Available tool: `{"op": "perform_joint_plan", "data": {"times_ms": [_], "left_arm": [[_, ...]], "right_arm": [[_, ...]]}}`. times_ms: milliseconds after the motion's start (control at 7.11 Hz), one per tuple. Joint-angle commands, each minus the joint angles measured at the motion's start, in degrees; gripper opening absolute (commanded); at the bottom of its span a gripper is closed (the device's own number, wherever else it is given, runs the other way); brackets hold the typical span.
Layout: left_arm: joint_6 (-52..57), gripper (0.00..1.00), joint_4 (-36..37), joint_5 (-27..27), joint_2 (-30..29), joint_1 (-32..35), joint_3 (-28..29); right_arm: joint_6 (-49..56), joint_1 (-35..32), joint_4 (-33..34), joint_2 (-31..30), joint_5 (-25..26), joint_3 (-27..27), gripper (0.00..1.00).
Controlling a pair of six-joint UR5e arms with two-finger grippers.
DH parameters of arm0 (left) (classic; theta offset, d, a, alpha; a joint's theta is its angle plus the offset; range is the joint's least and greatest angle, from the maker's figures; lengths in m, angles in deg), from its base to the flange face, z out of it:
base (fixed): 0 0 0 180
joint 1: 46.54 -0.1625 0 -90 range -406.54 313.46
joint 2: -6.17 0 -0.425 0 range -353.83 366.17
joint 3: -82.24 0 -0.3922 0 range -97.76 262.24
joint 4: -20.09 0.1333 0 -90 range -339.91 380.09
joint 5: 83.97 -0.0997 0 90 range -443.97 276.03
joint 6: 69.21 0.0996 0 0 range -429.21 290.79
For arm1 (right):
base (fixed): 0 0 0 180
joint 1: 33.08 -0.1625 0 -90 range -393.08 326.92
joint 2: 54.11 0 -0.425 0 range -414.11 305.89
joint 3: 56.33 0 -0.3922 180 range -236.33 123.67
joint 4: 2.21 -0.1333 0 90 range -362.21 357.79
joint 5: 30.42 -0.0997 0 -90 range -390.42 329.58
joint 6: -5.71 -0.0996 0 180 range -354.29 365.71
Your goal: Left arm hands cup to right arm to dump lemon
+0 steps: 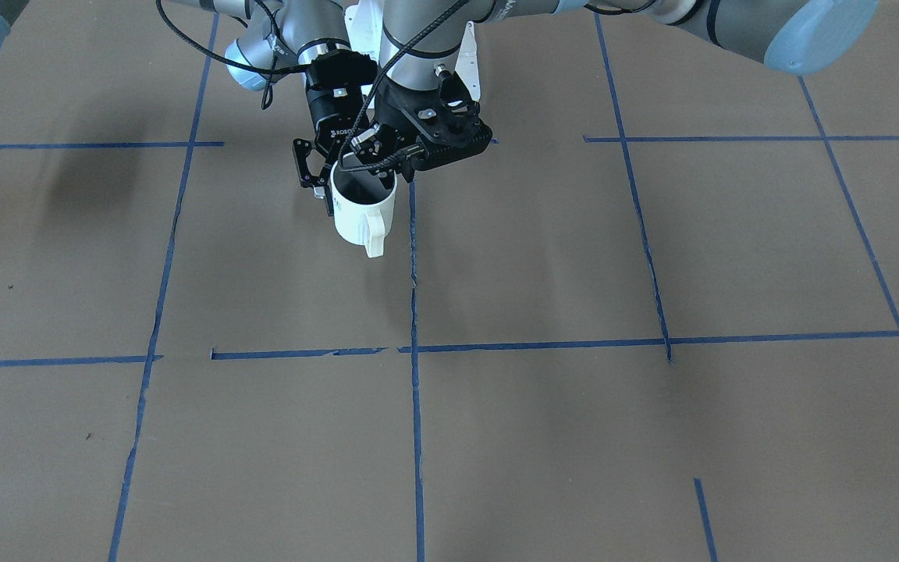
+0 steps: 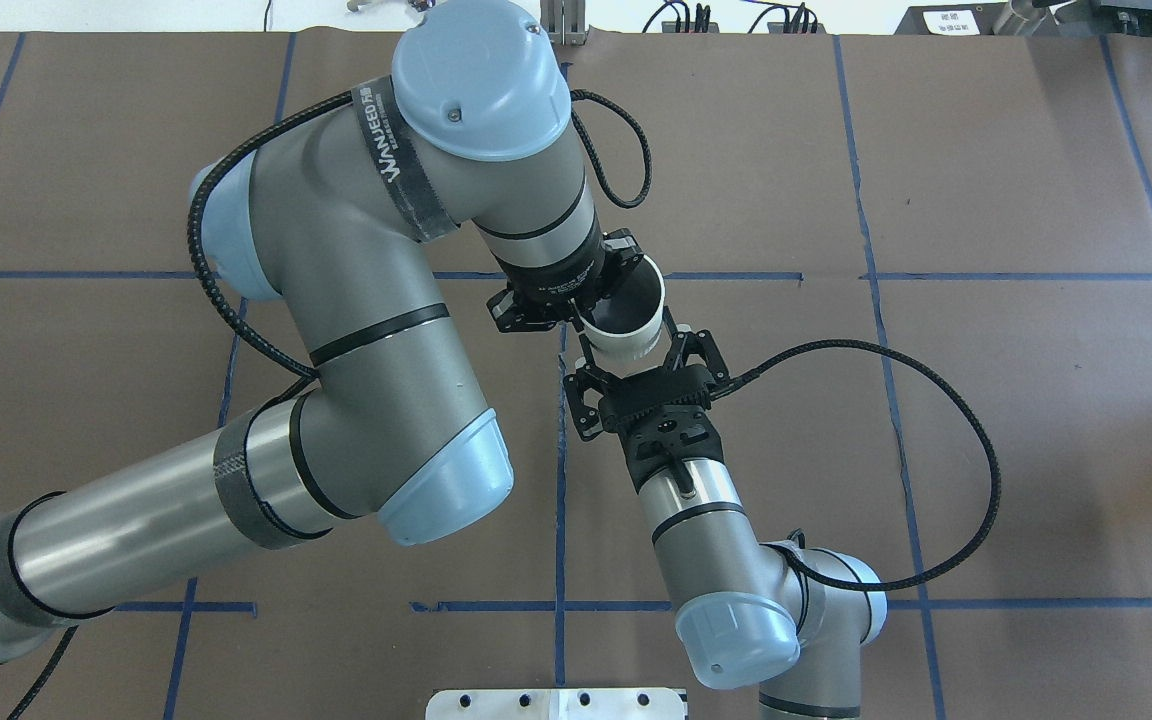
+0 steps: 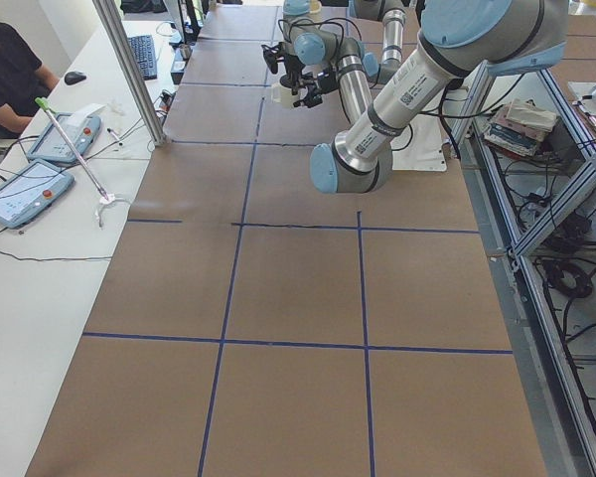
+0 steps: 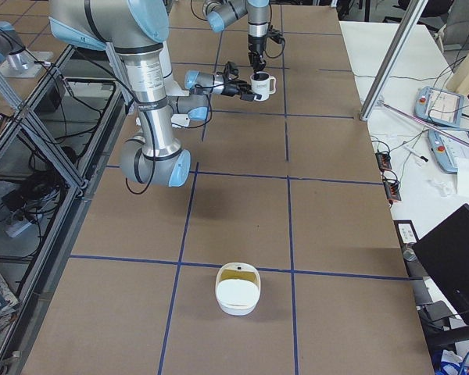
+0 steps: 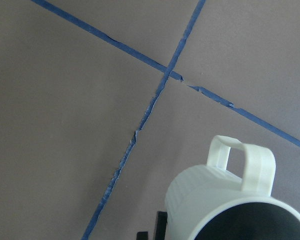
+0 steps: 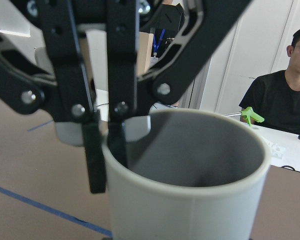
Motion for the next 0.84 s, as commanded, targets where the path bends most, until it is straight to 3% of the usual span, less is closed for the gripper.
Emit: {"op": "perform_joint_plan", "data": {"times_ms": [0, 281, 562, 703], "left_arm": [[-0.03, 0.0, 0.06, 0.0, 0.03, -0.02, -0.29], [-0.03, 0.0, 1.29, 0.18, -0.06, 0.07, -1.61], [0.06, 0.0, 6.53, 0.09, 0.55, 1.03, -7.83], [0.23, 0.0, 6.83, 0.18, 4.64, 3.21, -12.64]], "right_arm": [[-0.06, 0.28, -0.43, 0.31, -0.14, -0.26, 1.0], [0.02, 0.19, -0.17, -0.21, -0.05, -0.87, 1.0], [-0.06, 0.01, -0.25, -0.48, -0.14, -3.15, 1.0], [-0.06, -0.25, -0.16, -0.39, -0.31, -3.34, 1.0]]}}
